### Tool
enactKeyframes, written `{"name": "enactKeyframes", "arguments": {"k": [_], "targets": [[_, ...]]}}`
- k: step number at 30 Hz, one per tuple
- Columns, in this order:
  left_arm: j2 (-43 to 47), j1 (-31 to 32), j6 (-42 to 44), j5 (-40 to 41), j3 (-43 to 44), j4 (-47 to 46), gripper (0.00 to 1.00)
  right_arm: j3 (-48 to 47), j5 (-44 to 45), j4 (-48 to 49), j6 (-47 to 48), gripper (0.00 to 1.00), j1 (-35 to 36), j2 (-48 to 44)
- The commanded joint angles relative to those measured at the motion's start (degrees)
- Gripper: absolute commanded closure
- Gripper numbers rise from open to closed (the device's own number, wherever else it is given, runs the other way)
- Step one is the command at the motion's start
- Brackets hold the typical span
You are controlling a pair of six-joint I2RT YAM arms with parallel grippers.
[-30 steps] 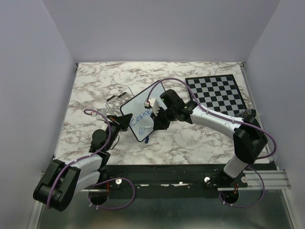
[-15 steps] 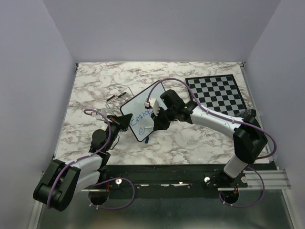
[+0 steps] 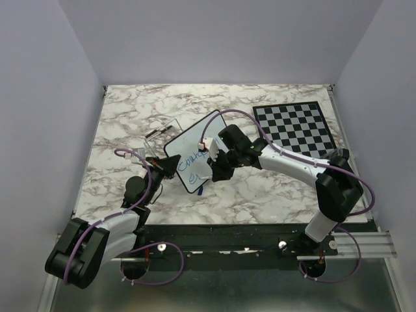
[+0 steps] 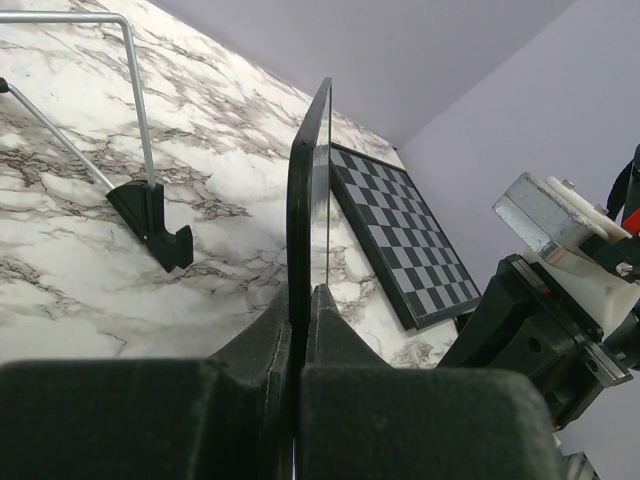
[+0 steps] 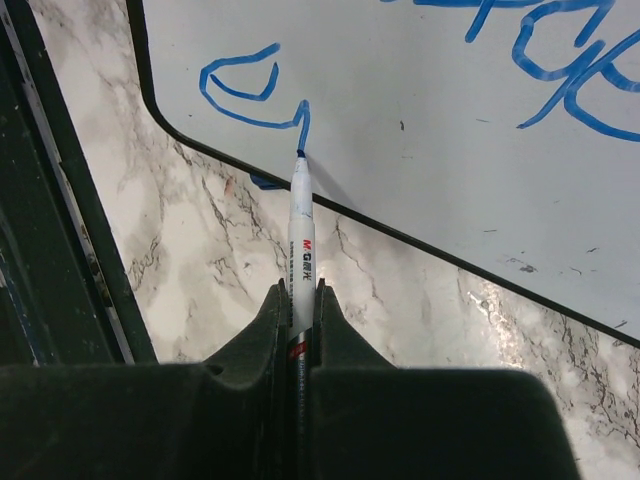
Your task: Write a sentence on the whiteboard
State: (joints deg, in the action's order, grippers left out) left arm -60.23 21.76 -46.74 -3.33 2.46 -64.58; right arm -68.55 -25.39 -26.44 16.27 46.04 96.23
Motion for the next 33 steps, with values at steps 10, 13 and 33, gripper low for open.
{"name": "enactKeyframes", "arguments": {"k": [10,13,33], "targets": [[0.2,0.3,0.2,-0.4,-2.2,-2.7,1.00,-3.5,1.0,-0.4,-0.5,0.99,-2.7,0.0],[-0.1,0.3,0.2,-0.5,-2.2,-3.1,1.00,-4.9,1.0,-0.3,-0.7,0.99,-3.5,0.0],[-0.2,0.3,0.2,-0.7,-2.2,-3.0,1.00,-2.0,-5.0,-2.7,2.4,0.99,-4.3,0.7]]}}
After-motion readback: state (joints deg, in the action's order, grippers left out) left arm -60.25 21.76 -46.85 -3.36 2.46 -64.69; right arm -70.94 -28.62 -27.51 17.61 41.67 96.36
